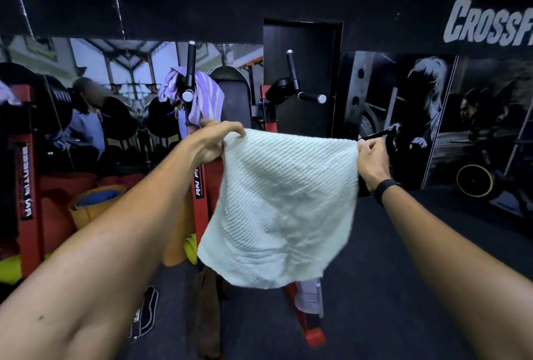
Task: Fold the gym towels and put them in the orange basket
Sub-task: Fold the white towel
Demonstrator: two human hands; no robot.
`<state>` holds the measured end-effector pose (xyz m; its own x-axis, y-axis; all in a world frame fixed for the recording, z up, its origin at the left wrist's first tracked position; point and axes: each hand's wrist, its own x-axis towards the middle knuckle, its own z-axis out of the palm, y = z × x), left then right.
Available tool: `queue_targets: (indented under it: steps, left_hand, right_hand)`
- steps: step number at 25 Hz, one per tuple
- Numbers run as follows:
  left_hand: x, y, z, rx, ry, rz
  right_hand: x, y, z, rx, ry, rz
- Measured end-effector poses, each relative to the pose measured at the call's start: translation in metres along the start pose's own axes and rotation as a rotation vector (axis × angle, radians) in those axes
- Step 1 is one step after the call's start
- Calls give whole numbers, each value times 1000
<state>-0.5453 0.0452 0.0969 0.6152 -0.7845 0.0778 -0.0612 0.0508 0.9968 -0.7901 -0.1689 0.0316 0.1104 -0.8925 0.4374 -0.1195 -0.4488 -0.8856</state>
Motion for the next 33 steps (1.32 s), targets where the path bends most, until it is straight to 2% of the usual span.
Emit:
queue_targets:
  steps: [2,4,7,8,10,12,14,19,22,26,31,33]
  left_hand:
    - [-5,0,-8,242,-41,32]
    - [-16,-1,-9,580,-113,54]
    - [-14,-9,-3,1277,-143,75]
    - [-11,-12,-2,1407,-133,96]
    - [-3,-19,-7,1427,-101,112]
    - [0,-22,-14,1310,-86,113]
    - [1,-27,-20,1160,-78,96]
    - [7,-36,-30,974,-30,105]
    - [9,-40,-34,889,82,125]
    - [9,-48,-35,714,298,228]
    - [13,-55,-43,464,357,234]
    - [15,-57,-47,399,332,239]
  right_hand:
    - [6,4,-5,-37,-74,20]
    - [8,5,-12,-22,-220,23]
    - [2,-9,-20,-78,-586,105]
    - [-1,-16,-23,-156,-715,127]
    - [-5,-29,-27,-336,-937,121]
    - [-11,-32,-29,-623,-1037,57]
    - [-11,-25,-23,-893,-978,-36]
    - [-8,-14,-12,-973,-770,-73]
    - [-8,-13,-9,-938,-570,-37]
    - [-5,-11,-7,-754,-429,25]
    - [-9,-12,-11,-450,-185,-11]
    - [-10,-13,-13,-488,-113,-40]
